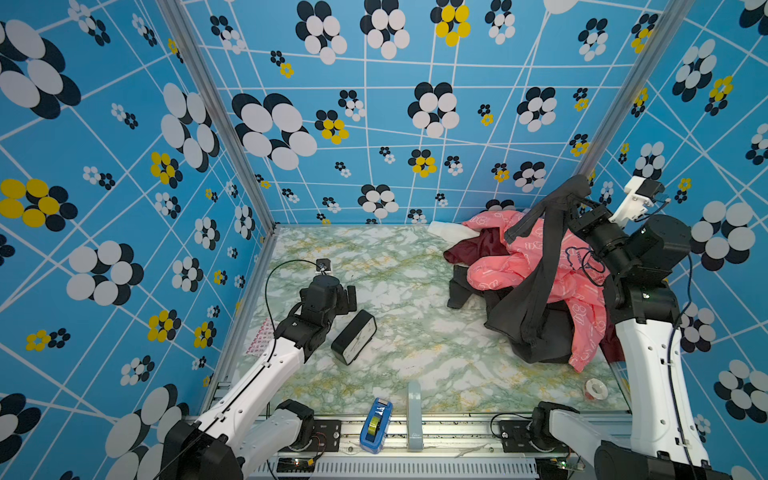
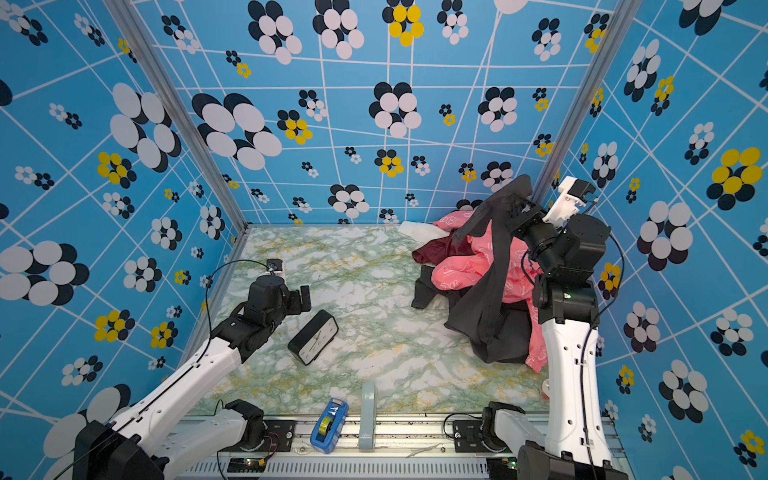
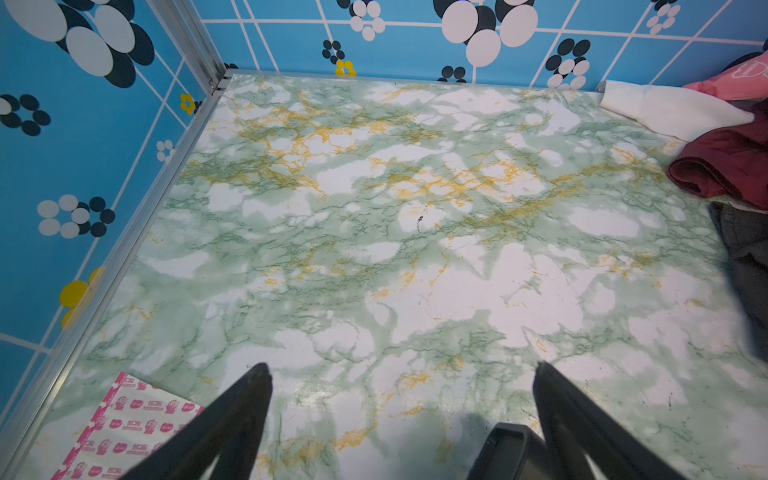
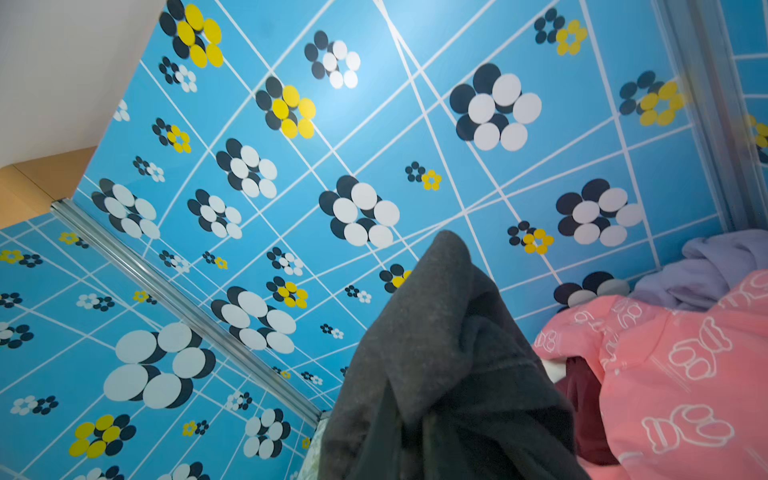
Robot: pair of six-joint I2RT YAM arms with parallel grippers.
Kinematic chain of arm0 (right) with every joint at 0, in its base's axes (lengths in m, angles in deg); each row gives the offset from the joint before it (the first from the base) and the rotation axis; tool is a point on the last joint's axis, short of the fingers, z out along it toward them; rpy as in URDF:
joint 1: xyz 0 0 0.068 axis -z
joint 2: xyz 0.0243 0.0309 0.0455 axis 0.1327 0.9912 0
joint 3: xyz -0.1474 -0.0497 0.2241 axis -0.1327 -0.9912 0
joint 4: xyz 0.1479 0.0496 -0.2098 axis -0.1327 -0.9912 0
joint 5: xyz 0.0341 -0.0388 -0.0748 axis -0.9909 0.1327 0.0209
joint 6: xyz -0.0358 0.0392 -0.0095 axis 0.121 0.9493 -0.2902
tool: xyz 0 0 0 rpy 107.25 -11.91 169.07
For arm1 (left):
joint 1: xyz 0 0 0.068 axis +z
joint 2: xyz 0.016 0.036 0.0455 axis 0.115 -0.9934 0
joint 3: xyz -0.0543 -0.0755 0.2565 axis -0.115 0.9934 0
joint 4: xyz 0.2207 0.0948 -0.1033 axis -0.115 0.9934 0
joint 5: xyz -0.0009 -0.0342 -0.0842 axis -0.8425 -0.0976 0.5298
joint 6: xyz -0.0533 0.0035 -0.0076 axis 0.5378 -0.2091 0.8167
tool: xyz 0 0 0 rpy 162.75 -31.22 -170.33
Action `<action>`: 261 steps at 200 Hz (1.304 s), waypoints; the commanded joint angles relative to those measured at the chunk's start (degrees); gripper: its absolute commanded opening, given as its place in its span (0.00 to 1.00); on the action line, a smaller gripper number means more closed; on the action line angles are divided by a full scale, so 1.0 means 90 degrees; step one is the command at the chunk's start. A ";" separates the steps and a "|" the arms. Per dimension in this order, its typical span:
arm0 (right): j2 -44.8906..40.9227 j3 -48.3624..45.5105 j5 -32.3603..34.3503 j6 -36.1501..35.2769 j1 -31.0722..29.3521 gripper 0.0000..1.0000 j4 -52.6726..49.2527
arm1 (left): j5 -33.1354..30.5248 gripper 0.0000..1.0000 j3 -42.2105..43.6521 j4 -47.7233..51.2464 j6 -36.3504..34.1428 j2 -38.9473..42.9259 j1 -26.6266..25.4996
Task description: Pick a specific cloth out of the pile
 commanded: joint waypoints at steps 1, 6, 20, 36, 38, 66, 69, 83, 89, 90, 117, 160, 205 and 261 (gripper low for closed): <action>-0.0217 0.0064 0.0106 -0.0562 -0.0213 0.00 -0.1420 | 0.0210 0.99 -0.0009 -0.0219 0.0123 -0.0112 -0.0058; -0.0263 0.0006 0.0216 -0.0626 -0.0264 0.00 -0.1620 | 0.0220 0.99 -0.0018 -0.0210 0.0124 -0.0117 -0.0054; -0.0391 -0.0093 0.0643 -0.0841 -0.0390 0.00 -0.2246 | 0.0206 0.99 -0.0038 -0.0199 0.0116 -0.0122 -0.0065; -0.0457 -0.0104 0.1111 -0.1003 -0.0460 0.00 -0.3010 | 0.0189 0.99 -0.0013 -0.0232 0.0098 -0.0098 -0.0061; -0.0450 -0.0104 0.1154 -0.1018 -0.0461 0.00 -0.3104 | 0.0187 0.99 -0.0005 -0.0241 0.0094 -0.0092 -0.0060; -0.0195 -0.0016 0.1766 -0.1276 -0.0519 0.00 -0.4288 | 0.0243 0.99 0.0068 -0.0373 0.0114 -0.0112 -0.0070; -0.0156 -0.0023 0.1846 -0.1286 -0.0523 0.00 -0.4401 | 0.0258 0.99 0.0069 -0.0374 0.0113 -0.0117 -0.0070; 0.0001 -0.0100 0.2102 -0.1299 -0.0541 0.00 -0.4840 | 0.0293 0.99 0.0080 -0.0375 0.0110 -0.0145 -0.0070; 0.0040 -0.0155 0.2204 -0.1279 -0.0557 0.00 -0.4984 | 0.0302 0.99 0.0079 -0.0366 0.0100 -0.0146 -0.0071; 0.0040 -0.0169 0.2217 -0.1273 -0.0558 0.00 -0.4999 | 0.0303 0.99 0.0074 -0.0365 0.0098 -0.0151 -0.0071; -0.0031 -0.0477 0.2503 -0.1190 -0.0636 0.00 -0.5343 | 0.0241 0.99 0.0117 -0.0417 0.0007 -0.0170 -0.0070; 0.0021 -0.0769 0.2694 -0.1145 -0.0710 0.00 -0.6062 | 0.0365 0.99 0.0165 -0.0626 -0.0031 -0.0352 -0.0075; 0.0403 -0.1149 0.3292 -0.1040 -0.0802 0.00 -0.6569 | 0.0484 0.99 0.0207 -0.0759 -0.0061 -0.0516 -0.0070; 0.0234 -0.1666 0.3259 -0.0539 -0.0842 0.37 -0.6561 | 0.0601 0.99 0.0215 -0.0896 -0.0234 -0.0678 -0.0070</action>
